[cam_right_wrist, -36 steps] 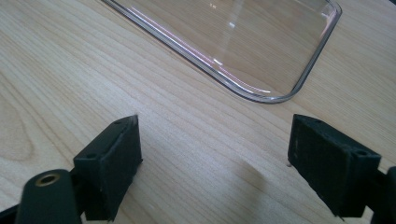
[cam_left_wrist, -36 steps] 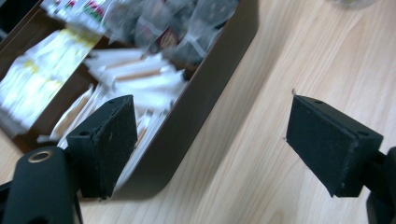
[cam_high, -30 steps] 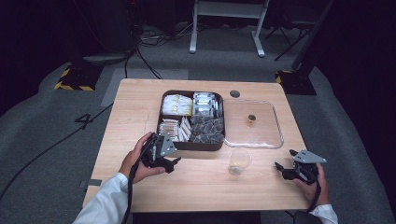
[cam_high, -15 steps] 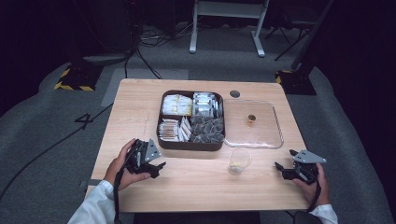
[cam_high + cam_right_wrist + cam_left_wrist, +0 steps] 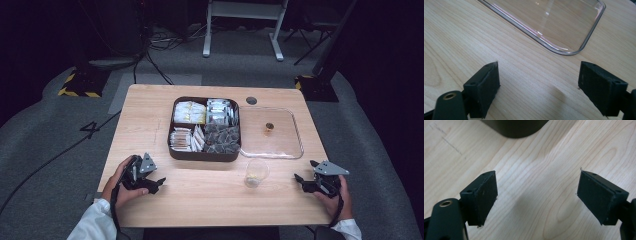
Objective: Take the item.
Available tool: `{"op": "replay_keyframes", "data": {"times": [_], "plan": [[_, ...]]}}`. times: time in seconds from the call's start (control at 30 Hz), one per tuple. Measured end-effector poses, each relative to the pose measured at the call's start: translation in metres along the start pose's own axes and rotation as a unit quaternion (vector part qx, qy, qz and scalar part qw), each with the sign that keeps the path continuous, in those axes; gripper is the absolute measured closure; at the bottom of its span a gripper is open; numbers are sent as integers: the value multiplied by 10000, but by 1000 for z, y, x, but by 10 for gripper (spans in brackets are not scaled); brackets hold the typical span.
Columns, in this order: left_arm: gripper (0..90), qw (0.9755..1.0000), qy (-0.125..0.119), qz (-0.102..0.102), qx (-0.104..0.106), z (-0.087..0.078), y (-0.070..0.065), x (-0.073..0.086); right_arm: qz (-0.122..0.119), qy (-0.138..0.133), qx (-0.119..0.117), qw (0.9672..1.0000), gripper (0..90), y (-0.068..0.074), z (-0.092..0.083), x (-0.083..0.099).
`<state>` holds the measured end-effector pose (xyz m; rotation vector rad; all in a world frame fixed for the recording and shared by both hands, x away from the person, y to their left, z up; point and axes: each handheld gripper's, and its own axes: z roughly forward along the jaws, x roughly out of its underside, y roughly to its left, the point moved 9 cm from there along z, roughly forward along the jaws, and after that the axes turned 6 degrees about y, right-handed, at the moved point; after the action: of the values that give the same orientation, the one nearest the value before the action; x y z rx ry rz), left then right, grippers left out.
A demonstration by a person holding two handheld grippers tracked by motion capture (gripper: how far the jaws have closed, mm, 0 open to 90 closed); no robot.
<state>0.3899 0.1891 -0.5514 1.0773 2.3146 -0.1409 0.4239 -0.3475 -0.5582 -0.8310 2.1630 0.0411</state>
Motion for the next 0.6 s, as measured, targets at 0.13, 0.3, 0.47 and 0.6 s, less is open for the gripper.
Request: {"op": "replay_keyframes", "data": {"times": [0.13, 0.3, 0.47, 0.6], "plan": [[170, 9996, -42, -288, 68, 2, 6, 9, -5, -1, -2, 10000, 177, 0, 0, 0], [177, 9971, -117, -689, 315, 6, 7, 22, 2, 0, -1, 10000, 177, 0, 0, 0], [175, 9947, -366, -913, 313, 3, 10, 31, 0, -1, 0, 10000, 176, 0, 0, 0], [170, 9946, -373, -935, 257, 2, 12, 33, -23, -7, 2, 10000, 177, 0, 0, 0]]}}
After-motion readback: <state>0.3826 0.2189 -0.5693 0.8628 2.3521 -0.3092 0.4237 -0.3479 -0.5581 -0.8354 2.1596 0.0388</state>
